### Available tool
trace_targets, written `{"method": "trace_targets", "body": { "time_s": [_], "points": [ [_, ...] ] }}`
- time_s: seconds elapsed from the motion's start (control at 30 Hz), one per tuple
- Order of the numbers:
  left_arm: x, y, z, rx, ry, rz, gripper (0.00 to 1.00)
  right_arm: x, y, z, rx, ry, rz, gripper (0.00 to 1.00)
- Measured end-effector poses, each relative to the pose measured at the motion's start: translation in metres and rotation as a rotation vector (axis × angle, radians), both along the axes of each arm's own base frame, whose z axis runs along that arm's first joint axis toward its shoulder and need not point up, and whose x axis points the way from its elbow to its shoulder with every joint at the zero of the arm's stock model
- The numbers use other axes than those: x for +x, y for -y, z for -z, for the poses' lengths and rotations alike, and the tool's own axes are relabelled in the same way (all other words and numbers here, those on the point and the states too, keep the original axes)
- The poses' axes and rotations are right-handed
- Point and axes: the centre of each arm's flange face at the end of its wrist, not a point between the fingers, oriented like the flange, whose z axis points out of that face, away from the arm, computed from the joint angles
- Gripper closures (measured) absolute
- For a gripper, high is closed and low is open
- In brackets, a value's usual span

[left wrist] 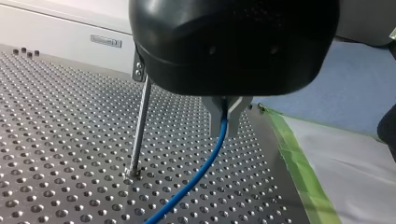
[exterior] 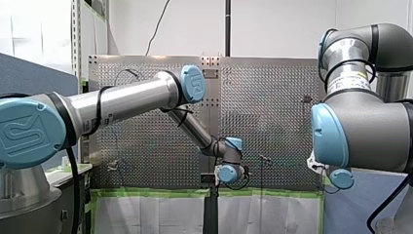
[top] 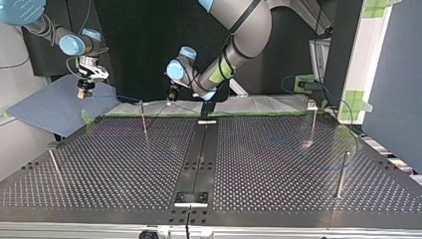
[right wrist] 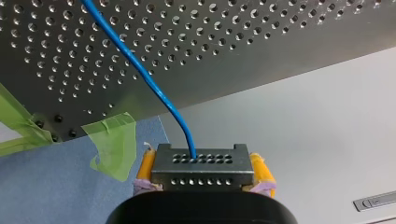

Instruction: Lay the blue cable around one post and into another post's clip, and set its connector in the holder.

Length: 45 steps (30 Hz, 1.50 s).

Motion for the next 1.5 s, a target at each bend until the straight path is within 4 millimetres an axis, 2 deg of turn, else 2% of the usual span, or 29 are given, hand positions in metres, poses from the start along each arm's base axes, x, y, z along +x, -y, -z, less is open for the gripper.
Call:
{"method": "trace_targets", "body": {
  "time_s": [0.53,1.0,1.5],
  "points": [
    [0.014,-0.008,-0.004,0.016,-0.005,-0.002,1.00,-0.005,0.008,-0.001,0.005,0.002,0.011,1.00],
    [0.022,0.003,-0.019,-0.001,0.019,0.008,1.00,-0.005,0.014,-0.003,0.001,0.001,0.008,1.00],
    [0.029,0.002,-0.026,0.002,0.016,-0.001,1.00,-0.006,0.024,-0.007,-0.005,0.001,0.009,1.00]
  ]
}}
